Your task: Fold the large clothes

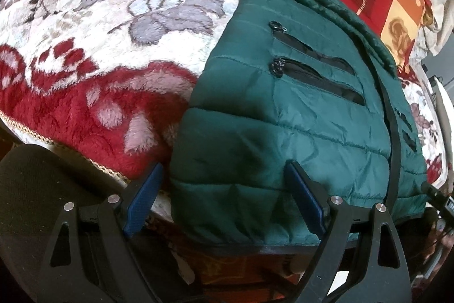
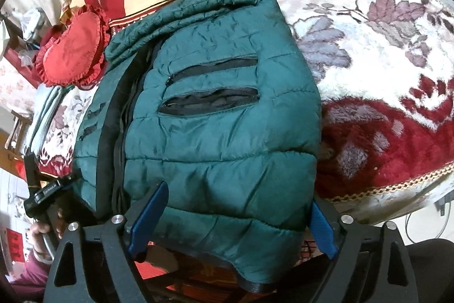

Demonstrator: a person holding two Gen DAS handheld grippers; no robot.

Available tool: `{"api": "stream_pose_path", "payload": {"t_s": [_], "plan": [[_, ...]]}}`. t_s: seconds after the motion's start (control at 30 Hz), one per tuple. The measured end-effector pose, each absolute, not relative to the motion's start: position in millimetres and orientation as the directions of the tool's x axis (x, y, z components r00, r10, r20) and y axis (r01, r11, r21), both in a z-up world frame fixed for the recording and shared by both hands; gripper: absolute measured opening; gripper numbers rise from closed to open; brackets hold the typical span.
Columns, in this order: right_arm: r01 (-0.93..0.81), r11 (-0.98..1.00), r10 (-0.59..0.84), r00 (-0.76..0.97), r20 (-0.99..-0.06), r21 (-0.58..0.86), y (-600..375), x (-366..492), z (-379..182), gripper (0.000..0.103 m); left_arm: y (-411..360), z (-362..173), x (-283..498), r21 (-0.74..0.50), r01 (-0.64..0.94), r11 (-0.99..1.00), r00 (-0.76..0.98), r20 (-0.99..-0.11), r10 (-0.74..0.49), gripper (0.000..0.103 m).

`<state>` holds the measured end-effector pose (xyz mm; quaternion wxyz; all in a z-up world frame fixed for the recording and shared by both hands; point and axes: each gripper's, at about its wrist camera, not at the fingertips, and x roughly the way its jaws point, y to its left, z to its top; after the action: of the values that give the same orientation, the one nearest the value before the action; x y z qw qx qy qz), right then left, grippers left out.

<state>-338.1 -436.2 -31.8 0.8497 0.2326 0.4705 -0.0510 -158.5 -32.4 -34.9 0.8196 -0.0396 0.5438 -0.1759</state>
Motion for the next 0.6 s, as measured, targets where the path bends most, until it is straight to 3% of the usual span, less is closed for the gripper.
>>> {"api": "stream_pose_path", "payload": {"t_s": [0.17, 0.33, 0.4, 0.6], "plan": [[0.3, 0.89, 0.136, 0.543, -0.828, 0.343, -439.2, -340.5, -31.7, 0.084, -34.6, -36.0, -160.7, -0.244, 0.254, 0.936, 0.35, -0.879, -0.324, 0.088], [0.294, 0.896, 0.14, 0.526, -0.839, 0.333, -441.4, -339.9, -34.9, 0.076, -34.5, -38.0, -161.8, -0.255, 0.246, 0.935, 0.348, -0.877, -0.331, 0.088], [0.287, 0.907, 0.126, 0.511, -0.85, 0.307, -440.1, -338.2, -37.4, 0.061, -34.2, -38.5, -161.8, -0.258, 0.244, 0.935, 0.348, -0.876, -0.333, 0.088], [0.245, 0.935, 0.098, 0.52, -0.849, 0.258, -432.4, -334.8, -32.6, 0.036, -35.4, -38.7, -163.5, -0.249, 0.25, 0.936, 0.361, -0.872, -0.329, 0.088]]}}
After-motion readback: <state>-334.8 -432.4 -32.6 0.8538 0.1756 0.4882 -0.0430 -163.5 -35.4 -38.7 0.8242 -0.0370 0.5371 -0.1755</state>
